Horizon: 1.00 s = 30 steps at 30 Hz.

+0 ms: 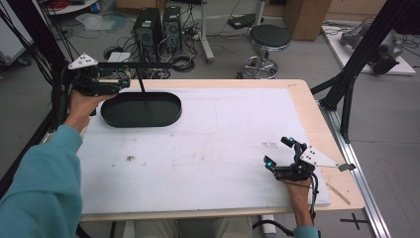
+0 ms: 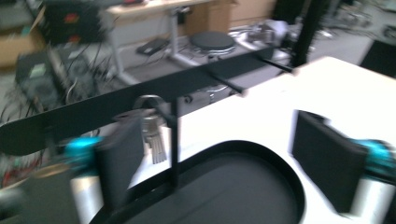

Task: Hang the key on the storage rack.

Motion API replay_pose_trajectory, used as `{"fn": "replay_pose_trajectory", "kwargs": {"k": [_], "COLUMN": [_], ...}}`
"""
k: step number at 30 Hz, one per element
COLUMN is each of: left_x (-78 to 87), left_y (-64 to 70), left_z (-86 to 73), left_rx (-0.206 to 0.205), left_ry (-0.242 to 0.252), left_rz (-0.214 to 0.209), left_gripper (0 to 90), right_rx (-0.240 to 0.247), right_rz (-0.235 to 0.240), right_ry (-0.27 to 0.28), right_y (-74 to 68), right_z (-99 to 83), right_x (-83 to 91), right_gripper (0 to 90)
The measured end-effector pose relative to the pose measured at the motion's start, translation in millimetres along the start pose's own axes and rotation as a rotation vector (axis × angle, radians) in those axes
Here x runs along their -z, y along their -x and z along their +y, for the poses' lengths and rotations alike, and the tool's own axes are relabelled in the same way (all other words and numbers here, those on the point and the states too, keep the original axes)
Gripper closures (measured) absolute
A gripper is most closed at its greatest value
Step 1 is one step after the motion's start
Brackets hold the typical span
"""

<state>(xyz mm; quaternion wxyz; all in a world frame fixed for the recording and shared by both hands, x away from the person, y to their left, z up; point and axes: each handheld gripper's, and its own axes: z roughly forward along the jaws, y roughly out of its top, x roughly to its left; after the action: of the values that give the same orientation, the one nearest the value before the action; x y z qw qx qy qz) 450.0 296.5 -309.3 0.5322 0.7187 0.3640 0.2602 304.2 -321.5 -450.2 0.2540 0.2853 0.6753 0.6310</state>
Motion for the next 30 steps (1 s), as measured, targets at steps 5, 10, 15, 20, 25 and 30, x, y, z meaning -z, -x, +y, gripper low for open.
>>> {"fn": "replay_pose_trajectory", "kwargs": {"k": [5,10,15,20,25,30], "left_x": [28.4,51.5,63.9,72.8,82.2,90.5], "left_y": [25.1,48.6,66.1,80.3,90.0,97.8], "left_z": [-18.4,-39.6,-69.5,-103.8,-132.9,-155.1], "left_rx": [-0.065,-0.089,-0.063,-0.058,-0.04,-0.051], "left_ry": [0.044,0.09,0.145,0.163,0.198,0.234], "left_rz": [-0.095,-0.137,-0.163,-0.147,-0.128,-0.106], "left_gripper": [1.7,1.7,1.7,1.7,1.7,1.7], "right_rx": [0.004,0.006,0.006,-0.001,0.001,0.002], "right_rz": [-0.004,-0.005,-0.007,-0.004,-0.003,-0.005], "right_ry": [0.001,0.002,0.01,0.008,0.007,0.008], "right_y": [-0.1,-0.2,-0.1,0.5,0.3,-0.2], "right_z": [0.0,0.0,-0.3,-0.2,-0.2,-0.3], "right_x": [0.0,-0.1,0.4,0.6,0.8,0.5], "right_gripper": [0.5,0.5,0.5,0.5,0.5,0.5]}}
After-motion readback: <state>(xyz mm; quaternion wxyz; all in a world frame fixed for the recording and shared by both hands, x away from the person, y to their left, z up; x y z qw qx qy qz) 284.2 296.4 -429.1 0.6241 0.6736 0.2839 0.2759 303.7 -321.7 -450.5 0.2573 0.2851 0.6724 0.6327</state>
